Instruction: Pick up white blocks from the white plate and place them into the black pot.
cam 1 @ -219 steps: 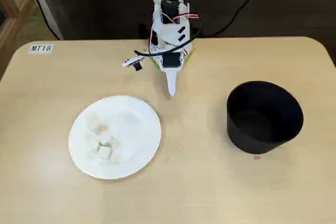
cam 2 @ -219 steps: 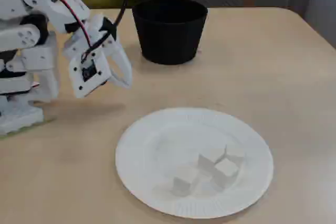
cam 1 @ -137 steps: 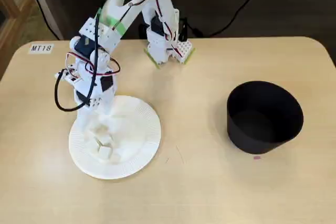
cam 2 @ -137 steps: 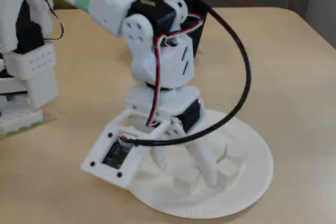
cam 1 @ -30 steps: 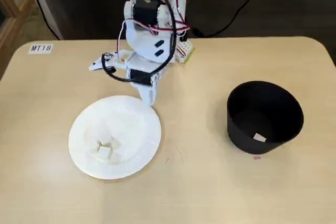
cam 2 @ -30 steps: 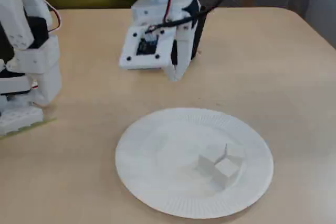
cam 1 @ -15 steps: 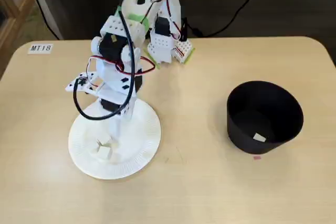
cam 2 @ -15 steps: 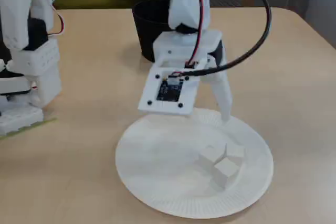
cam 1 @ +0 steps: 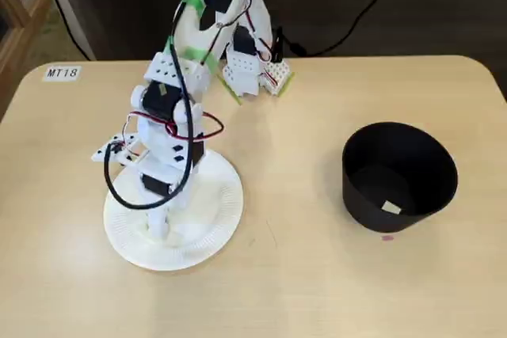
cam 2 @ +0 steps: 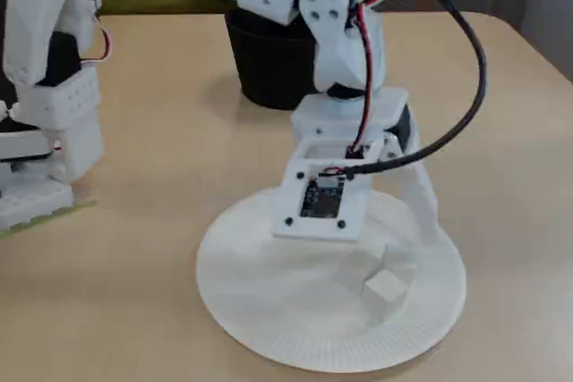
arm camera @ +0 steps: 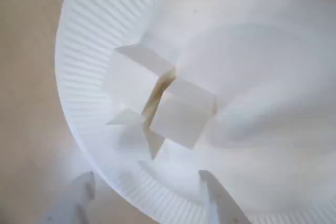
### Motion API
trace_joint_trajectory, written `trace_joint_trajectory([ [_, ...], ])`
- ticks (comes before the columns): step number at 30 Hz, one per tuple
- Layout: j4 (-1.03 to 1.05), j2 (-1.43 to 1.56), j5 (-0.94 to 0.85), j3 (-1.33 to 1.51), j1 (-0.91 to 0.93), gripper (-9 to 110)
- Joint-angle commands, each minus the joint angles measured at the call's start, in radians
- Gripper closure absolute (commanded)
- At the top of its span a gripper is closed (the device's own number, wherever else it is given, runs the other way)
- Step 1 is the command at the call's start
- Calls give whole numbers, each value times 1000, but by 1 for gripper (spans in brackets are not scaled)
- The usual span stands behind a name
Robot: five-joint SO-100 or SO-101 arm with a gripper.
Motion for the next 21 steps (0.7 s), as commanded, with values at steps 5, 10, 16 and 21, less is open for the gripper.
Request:
trace_joint_trajectory([
  [5,-11,-58,-17,-117,18,77],
  [10,-25,-104,-21,-156,21,78],
  [16,-32,-158,-31,-202,25,81],
  [21,-55,-195,-32,-232,25,83],
])
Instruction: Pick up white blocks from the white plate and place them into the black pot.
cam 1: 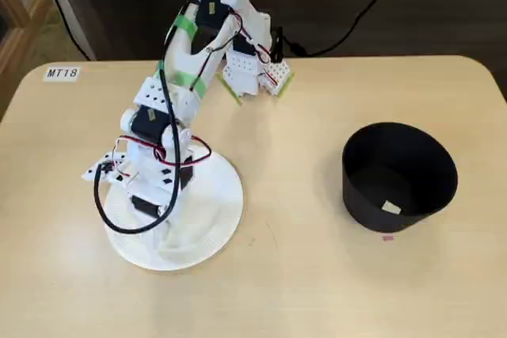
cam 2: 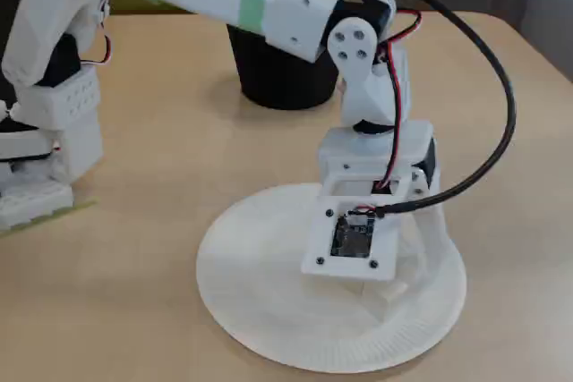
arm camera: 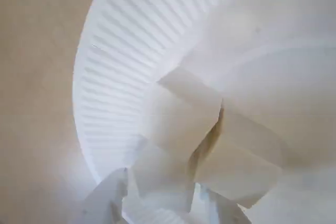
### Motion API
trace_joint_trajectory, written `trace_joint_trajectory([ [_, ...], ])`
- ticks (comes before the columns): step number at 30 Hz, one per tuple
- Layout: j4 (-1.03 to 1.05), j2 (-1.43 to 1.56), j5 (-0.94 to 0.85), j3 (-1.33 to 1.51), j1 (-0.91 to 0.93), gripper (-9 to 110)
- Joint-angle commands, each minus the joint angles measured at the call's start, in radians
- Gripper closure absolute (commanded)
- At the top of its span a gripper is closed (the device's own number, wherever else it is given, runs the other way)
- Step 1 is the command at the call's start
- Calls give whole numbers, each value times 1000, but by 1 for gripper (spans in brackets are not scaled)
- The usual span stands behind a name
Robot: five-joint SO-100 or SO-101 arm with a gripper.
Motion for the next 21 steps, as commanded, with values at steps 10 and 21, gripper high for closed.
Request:
trace_joint_trajectory([
  [10,-26,-29,-6,-91,9,84],
  [21,61,-14,-5,-91,15,73],
])
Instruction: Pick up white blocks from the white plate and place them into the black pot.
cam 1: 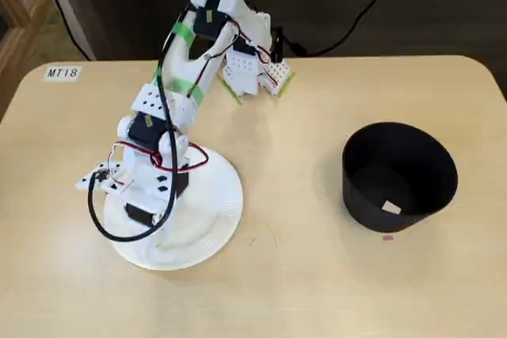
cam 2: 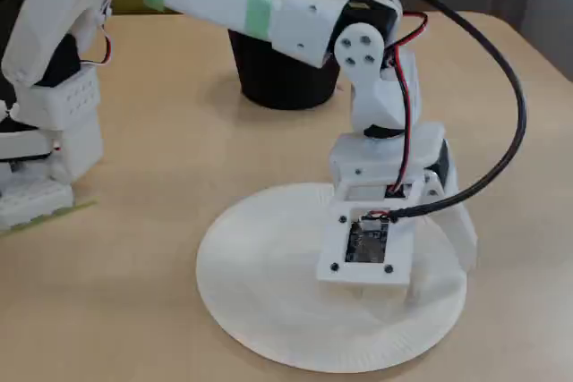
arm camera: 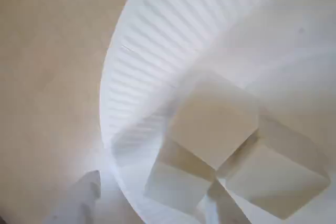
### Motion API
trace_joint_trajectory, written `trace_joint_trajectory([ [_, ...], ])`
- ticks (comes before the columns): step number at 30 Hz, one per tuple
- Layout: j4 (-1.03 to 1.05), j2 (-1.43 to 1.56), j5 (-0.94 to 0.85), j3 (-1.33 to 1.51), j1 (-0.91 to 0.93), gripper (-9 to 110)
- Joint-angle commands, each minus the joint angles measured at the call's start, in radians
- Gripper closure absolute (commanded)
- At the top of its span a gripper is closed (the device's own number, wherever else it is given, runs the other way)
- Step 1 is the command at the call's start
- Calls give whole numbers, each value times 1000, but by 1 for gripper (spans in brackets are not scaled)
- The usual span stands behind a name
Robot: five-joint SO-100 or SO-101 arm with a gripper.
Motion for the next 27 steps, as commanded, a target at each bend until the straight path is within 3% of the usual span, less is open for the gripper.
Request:
trace_joint_trajectory([
  [1,32,26,-3,-40,15,73],
  [12,115,37,86,-40,64,79],
  [21,107,32,106,-40,58,99],
  [27,121,41,103,-40,55,104],
])
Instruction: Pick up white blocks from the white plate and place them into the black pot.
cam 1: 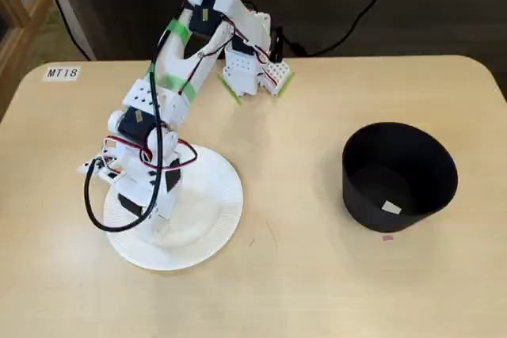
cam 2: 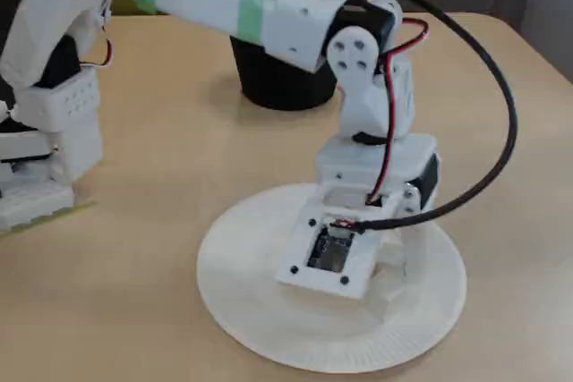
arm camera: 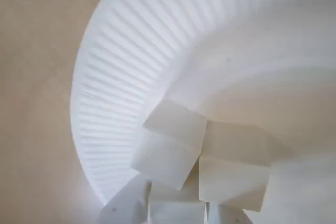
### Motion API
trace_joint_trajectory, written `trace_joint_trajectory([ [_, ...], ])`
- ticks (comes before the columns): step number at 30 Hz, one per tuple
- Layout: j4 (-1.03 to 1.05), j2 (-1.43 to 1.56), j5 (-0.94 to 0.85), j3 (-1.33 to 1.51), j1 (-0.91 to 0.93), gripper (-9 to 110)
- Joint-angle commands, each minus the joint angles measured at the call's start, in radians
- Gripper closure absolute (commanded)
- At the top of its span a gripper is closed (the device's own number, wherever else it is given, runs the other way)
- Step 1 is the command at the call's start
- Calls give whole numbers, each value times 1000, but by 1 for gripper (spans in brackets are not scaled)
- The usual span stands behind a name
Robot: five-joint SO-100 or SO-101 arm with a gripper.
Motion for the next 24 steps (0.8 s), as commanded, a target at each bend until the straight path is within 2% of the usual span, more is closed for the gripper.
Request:
trace_joint_trajectory([
  [1,21,46,2,-29,6,104],
  [14,-2,426,60,-29,-95,104],
  [21,-6,715,71,-3,-305,104],
  [24,-104,899,103,140,-449,104],
])
